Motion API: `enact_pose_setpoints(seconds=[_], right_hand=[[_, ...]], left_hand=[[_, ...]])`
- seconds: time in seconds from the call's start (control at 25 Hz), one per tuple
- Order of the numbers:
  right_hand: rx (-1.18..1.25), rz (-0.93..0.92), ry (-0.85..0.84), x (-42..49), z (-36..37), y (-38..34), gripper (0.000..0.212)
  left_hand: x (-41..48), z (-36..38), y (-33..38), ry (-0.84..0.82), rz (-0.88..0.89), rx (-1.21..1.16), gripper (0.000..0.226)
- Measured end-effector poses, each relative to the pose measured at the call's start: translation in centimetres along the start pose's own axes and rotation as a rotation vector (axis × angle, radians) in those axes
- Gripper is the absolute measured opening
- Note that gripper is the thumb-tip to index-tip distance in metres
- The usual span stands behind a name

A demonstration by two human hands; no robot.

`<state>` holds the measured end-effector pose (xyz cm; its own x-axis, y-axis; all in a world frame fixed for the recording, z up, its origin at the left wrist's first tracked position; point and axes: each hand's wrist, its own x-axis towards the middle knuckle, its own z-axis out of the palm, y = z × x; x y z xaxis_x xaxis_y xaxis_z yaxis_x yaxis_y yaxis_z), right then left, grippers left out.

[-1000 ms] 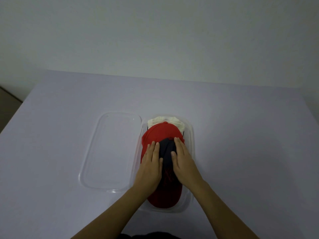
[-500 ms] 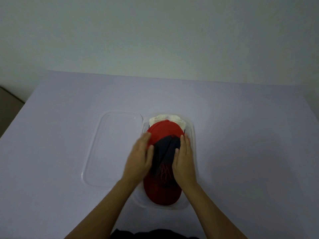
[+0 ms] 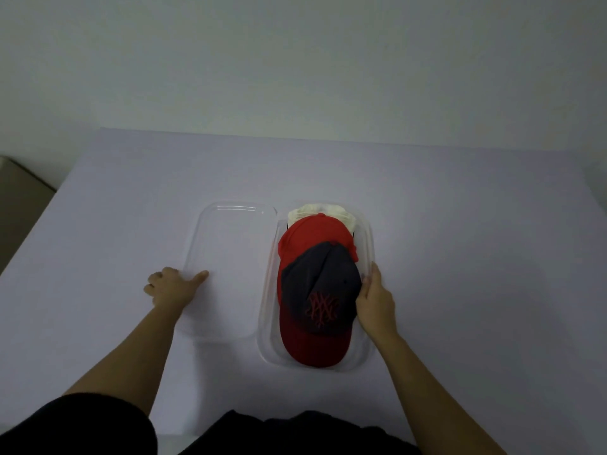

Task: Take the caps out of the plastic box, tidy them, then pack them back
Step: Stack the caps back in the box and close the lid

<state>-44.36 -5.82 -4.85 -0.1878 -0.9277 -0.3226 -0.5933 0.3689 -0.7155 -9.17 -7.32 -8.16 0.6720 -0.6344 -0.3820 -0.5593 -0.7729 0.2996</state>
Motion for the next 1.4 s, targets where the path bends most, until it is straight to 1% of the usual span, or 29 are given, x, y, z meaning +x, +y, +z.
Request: enact_pose_setpoints(seconds=[0.04, 0.08, 0.16, 0.24, 0.28, 0.32, 0.4, 0.44, 0.48, 0.52, 0.56, 0.64, 0.68, 0.72, 0.76, 0.8, 0.84, 0.96, 1.04, 1.08, 1.16, 1.24, 1.32, 1.4], right_hand=[[-0.002, -0.001, -0.006, 0.1, 0.1, 0.1, 0.048], [-0.002, 0.001, -0.023, 0.2, 0.0, 0.1, 0.048], [0.029, -0.008, -0.056, 0.2, -0.2, 0.1, 0.05], [0.073, -0.046, -0.047, 0.0, -0.6, -0.3, 0.054], [0.097, -0.072, -0.008, -0.2, -0.9, -0.7, 0.056], [0.124, -0.098, 0.044, -0.5, -1.3, -1.3, 0.056], [0.175, -0.159, 0.138, -1.3, -2.2, -2.9, 0.053], [0.208, -0.187, 0.152, -2.0, -2.7, -4.0, 0.051], [0.25, -0.205, 0.137, -2.6, -3.1, -5.2, 0.049], [0.304, -0.212, 0.097, -3.2, -3.3, -6.4, 0.048], [0.376, -0.198, 0.038, -3.5, -3.6, -7.5, 0.049], [0.572, -0.122, -0.113, -3.5, -4.1, -9.3, 0.056], [0.674, -0.069, -0.179, -3.2, -4.4, -9.7, 0.061], [0.736, -0.031, -0.209, -2.8, -4.7, -9.7, 0.065], [0.737, -0.013, -0.2, -2.5, -5.0, -9.6, 0.064], [0.682, 0.0, -0.153, -2.2, -5.2, -9.0, 0.062], [0.599, 0.012, -0.097, -1.9, -5.1, -8.3, 0.058], [0.362, 0.044, 0.009, -1.0, -3.9, -5.5, 0.052], [0.322, 0.07, 0.015, -0.6, -2.9, -4.2, 0.051], [0.318, 0.073, 0.016, -0.4, -2.5, -3.8, 0.05], [0.328, 0.066, 0.019, 0.2, -2.0, -3.4, 0.049], [0.309, 0.055, 0.019, 0.7, -1.7, -3.0, 0.049], [0.294, 0.068, 0.026, 1.3, -1.4, -2.6, 0.049], [0.296, 0.074, 0.036, 1.5, -1.2, -2.4, 0.049]], left_hand=[[-0.1, -0.4, -0.1, 0.011, 0.023, -0.072, 0.081], [-0.3, -0.9, 0.0, 0.01, 0.042, -0.191, 0.073], [-1.3, -2.8, 0.3, -0.022, 0.071, -0.458, 0.052], [-2.6, -6.0, 1.3, -0.046, 0.11, -0.633, 0.044], [-3.3, -7.8, 1.8, -0.041, 0.153, -0.666, 0.045], [-4.1, -9.5, 2.4, -0.009, 0.216, -0.645, 0.049], [-5.8, -13.0, 3.6, 0.109, 0.362, -0.522, 0.061], [-6.9, -14.5, 4.4, 0.136, 0.423, -0.496, 0.066], [-8.2, -15.7, 5.3, 0.123, 0.48, -0.522, 0.07], [-9.5, -16.3, 6.3, 0.065, 0.519, -0.603, 0.075], [-10.8, -16.3, 7.4, -0.028, 0.543, -0.721, 0.081], [-12.7, -14.5, 9.1, -0.254, 0.553, -0.948, 0.09], [-13.2, -12.8, 9.6, -0.361, 0.54, -1.002, 0.093], [-13.7, -11.1, 9.9, -0.452, 0.524, -1.015, 0.094], [-14.1, -9.3, 10.0, -0.516, 0.511, -0.984, 0.093], [-14.4, -7.8, 10.1, -0.555, 0.507, -0.928, 0.09], [-14.6, -6.4, 10.1, -0.553, 0.503, -0.845, 0.085], [-13.5, -2.4, 9.8, -0.433, 0.507, -0.563, 0.073], [-13.1, -0.7, 9.6, -0.39, 0.534, -0.409, 0.077], [-13.1, 0.0, 9.5, -0.387, 0.546, -0.378, 0.081], [-13.1, 0.7, 9.4, -0.39, 0.572, -0.396, 0.082], [-13.2, 1.0, 9.5, -0.393, 0.592, -0.43, 0.077], [-12.9, 1.4, 9.8, -0.372, 0.609, -0.401, 0.069], [-12.6, 1.7, 9.8, -0.355, 0.615, -0.367, 0.068]])
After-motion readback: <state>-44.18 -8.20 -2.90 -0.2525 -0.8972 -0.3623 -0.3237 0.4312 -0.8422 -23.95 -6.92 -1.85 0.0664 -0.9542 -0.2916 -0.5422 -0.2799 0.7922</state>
